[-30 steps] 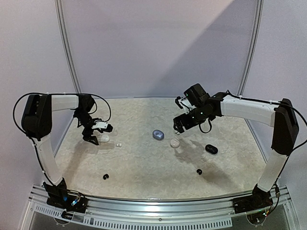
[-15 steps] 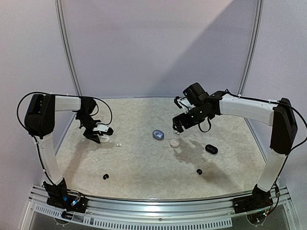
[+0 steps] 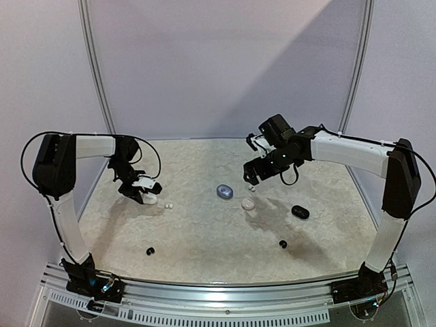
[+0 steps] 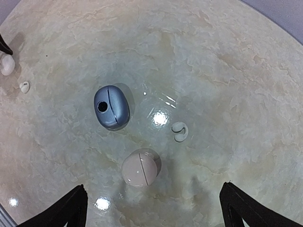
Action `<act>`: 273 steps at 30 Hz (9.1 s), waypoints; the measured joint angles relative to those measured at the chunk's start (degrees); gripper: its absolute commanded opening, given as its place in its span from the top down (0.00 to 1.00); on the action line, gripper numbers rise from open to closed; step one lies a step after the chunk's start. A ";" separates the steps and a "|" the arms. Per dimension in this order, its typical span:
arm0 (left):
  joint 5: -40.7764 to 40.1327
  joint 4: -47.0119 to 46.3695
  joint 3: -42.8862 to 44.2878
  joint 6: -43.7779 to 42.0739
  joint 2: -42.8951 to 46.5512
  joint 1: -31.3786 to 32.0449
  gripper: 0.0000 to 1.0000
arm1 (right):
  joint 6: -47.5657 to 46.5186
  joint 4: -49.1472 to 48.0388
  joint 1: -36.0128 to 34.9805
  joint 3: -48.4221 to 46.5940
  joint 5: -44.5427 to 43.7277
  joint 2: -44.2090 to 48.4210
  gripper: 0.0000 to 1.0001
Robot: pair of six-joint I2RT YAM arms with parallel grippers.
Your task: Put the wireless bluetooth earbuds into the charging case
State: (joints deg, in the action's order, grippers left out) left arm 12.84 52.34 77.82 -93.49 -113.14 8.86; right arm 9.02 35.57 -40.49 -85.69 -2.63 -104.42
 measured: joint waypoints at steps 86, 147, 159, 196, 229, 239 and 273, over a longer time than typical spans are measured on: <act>-14.08 0.24 5.14 111.58 -1.99 20.92 0.28 | 9.57 -18.67 -2.40 5.73 12.11 1.55 1.00; -10.45 11.28 28.79 113.61 -19.65 41.40 0.43 | 10.27 -19.15 -2.34 27.56 7.02 17.49 1.00; -6.99 12.44 28.83 111.51 -19.30 42.40 0.17 | 10.43 -19.67 -2.34 27.45 6.19 18.16 1.00; 40.44 -100.76 -56.48 104.21 50.77 18.71 0.46 | -19.04 -31.10 -17.16 0.59 34.75 4.66 1.00; 30.08 -109.50 -59.34 108.34 51.84 25.27 1.00 | -23.41 -30.88 -18.73 -0.31 35.95 3.72 1.00; 30.10 -111.19 -59.36 108.43 51.23 25.31 0.76 | -23.50 -31.61 -18.64 -0.31 36.15 3.69 1.00; 29.94 -112.10 -59.12 109.18 50.31 26.45 0.73 | -24.63 -32.63 -18.88 -0.28 35.71 3.52 1.00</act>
State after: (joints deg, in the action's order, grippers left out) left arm 42.78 -59.77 18.70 15.68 -62.83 35.31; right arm -15.62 2.94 -59.37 -85.97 33.08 -100.90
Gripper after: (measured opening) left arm 0.281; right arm 0.238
